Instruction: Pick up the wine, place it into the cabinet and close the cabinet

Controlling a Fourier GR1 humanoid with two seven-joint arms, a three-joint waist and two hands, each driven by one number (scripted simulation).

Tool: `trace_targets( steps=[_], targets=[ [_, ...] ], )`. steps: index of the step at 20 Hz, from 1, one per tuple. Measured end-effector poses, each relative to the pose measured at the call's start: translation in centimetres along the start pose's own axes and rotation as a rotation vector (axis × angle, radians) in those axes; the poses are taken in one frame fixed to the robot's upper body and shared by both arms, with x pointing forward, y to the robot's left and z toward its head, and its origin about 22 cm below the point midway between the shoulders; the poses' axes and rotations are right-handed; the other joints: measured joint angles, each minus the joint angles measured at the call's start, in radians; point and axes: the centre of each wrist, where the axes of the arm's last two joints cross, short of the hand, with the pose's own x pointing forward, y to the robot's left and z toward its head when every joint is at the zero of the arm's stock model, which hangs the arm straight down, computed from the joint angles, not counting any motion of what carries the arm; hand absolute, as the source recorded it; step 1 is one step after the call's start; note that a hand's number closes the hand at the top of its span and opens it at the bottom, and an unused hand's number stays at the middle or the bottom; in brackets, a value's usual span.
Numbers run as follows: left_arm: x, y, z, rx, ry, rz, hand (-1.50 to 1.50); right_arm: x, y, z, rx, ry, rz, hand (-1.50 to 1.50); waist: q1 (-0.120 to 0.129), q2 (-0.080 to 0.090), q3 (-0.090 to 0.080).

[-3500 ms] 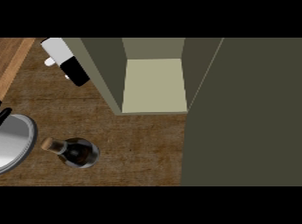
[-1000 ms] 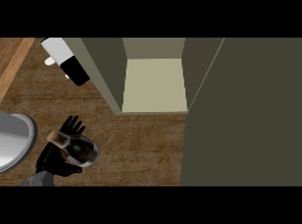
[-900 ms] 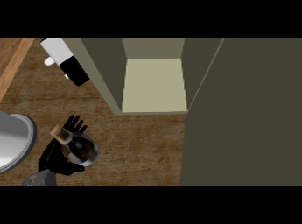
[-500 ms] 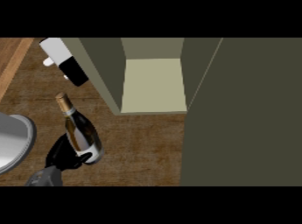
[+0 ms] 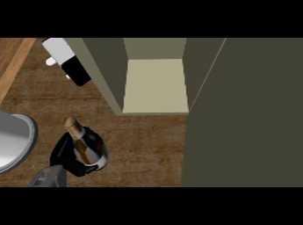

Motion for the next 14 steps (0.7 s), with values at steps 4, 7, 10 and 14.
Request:
trace_targets(
  steps=[4,7,10,14],
  targets=[
    [-0.5,-0.4,1.0,0.120,-0.102,-0.107,1.50,0.0,-0.2,0.2,-0.009,0.010,0.008,-1.50,0.006,-0.002,0.001],
    [-0.4,-0.9,0.9,0.180,-0.170,-0.207,1.50,0.1,-0.4,0.2,-0.008,0.015,0.024,-1.50,0.009,-0.003,0.002],
    [0.1,-0.9,0.7,0.203,-0.198,-0.296,1.50,0.0,-0.5,0.3,-0.014,0.009,0.023,-1.50,0.009,-0.003,0.002],
    [0.9,-2.4,-0.3,0.222,-0.199,-0.391,1.50,0.0,-0.3,0.4,-0.007,0.021,0.019,-1.50,0.012,-0.004,0.002]
  ],
)
